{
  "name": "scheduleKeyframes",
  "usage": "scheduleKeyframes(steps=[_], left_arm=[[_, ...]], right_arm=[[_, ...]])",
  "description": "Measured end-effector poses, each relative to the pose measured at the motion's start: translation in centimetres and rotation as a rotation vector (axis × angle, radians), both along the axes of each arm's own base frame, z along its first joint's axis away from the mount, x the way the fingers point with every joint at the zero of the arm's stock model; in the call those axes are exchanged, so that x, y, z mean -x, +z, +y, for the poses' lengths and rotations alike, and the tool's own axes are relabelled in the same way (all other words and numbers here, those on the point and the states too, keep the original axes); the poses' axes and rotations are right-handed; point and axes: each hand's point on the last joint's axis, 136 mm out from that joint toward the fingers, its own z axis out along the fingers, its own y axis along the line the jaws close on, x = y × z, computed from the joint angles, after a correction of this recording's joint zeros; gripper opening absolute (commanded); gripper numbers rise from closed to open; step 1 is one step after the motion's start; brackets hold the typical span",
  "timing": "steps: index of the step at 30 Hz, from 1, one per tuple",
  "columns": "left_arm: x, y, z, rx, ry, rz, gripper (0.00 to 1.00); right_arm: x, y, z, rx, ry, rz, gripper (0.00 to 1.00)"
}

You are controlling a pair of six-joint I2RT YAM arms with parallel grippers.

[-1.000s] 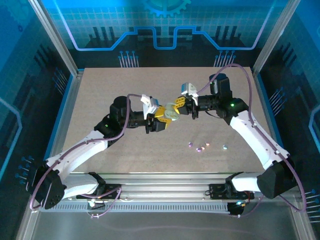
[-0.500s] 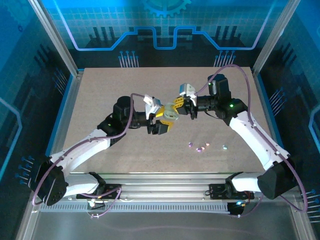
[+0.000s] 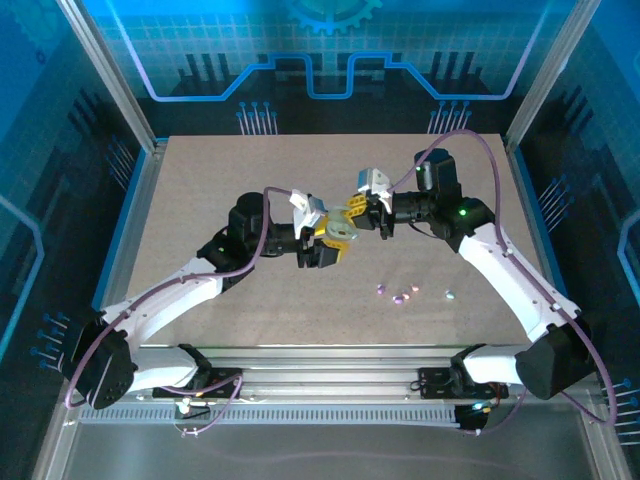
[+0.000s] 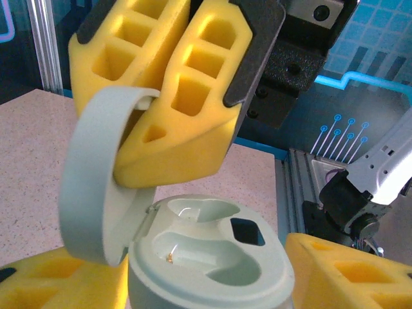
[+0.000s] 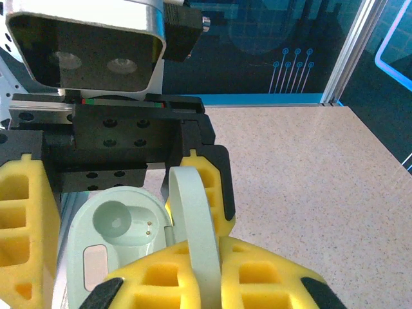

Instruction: Insert wireless bluetooth earbuds into charging case

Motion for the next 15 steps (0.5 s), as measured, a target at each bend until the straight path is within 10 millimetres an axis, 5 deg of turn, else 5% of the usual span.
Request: scheduleKeyframes(steps=[15], left_arm=[[-0.01,-0.04,-0.04,-0.003,0.003,-0.003,0.41]], right_arm=[[0.06,-0.18,0.01,0.008,0.001,-0.003,0.14]])
